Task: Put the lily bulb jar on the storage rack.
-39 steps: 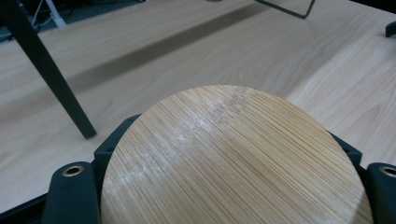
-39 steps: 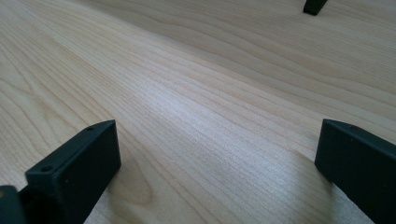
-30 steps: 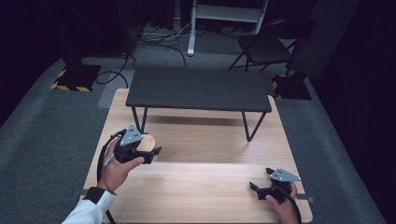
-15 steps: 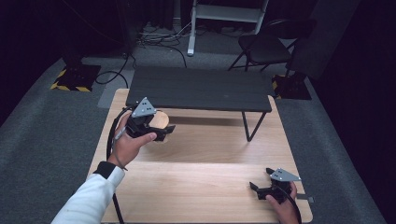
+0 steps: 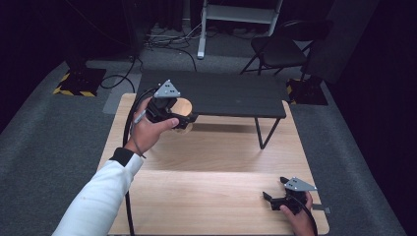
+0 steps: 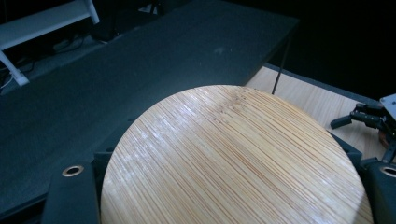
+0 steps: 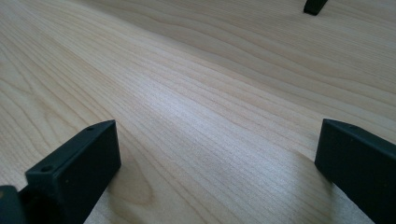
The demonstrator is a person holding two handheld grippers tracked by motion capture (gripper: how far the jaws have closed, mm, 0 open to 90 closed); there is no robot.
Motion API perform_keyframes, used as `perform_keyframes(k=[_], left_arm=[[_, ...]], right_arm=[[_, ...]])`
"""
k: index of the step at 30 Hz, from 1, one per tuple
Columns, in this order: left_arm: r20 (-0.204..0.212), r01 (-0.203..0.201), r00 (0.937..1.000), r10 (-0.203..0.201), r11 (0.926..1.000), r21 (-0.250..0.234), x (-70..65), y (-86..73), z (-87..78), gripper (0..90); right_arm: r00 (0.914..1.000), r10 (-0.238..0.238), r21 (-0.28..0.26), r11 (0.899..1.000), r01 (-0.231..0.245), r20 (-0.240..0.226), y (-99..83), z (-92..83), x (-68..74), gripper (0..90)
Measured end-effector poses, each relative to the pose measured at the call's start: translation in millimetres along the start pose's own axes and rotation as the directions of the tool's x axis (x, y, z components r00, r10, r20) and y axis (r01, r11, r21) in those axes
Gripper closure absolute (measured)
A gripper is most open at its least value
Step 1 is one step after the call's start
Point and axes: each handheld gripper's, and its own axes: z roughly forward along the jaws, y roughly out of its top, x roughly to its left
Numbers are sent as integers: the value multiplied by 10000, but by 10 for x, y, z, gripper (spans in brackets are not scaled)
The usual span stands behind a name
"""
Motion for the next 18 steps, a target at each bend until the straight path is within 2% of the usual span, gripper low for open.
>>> perform_keyframes(k=[1,4,7,11,13,16,17,18], left_arm=[[3,9,10000,-9,9999,119,23,98,31,258],[178,-9,9998,6,9998,201,70,183,67,257],[133,-88,9999,84,9996,282,93,293,124,257],[43,-75,10000,74,9996,277,141,414,214,257],[-136,-296,9995,301,9989,357,132,499,276,257],[-214,-222,9995,229,9992,324,182,583,386,257],[-305,-201,9993,212,9991,365,210,627,470,257],[-305,-201,9993,212,9991,365,210,627,470,257]], right_arm=[[10000,0,-2,10000,0,1,0,0,0,0],[10000,2,1,10000,-2,0,0,0,0,0],[10000,-2,2,10000,2,-7,0,0,-1,0],[10000,-7,1,10000,7,-10,0,0,-2,0],[10000,-10,0,10000,10,-8,0,0,-1,0],[10000,-38,-2,10000,38,-43,1,1,-7,0],[10000,-47,-2,10000,47,-46,0,0,-7,0],[10000,-47,-2,10000,47,-46,0,0,-7,0]])
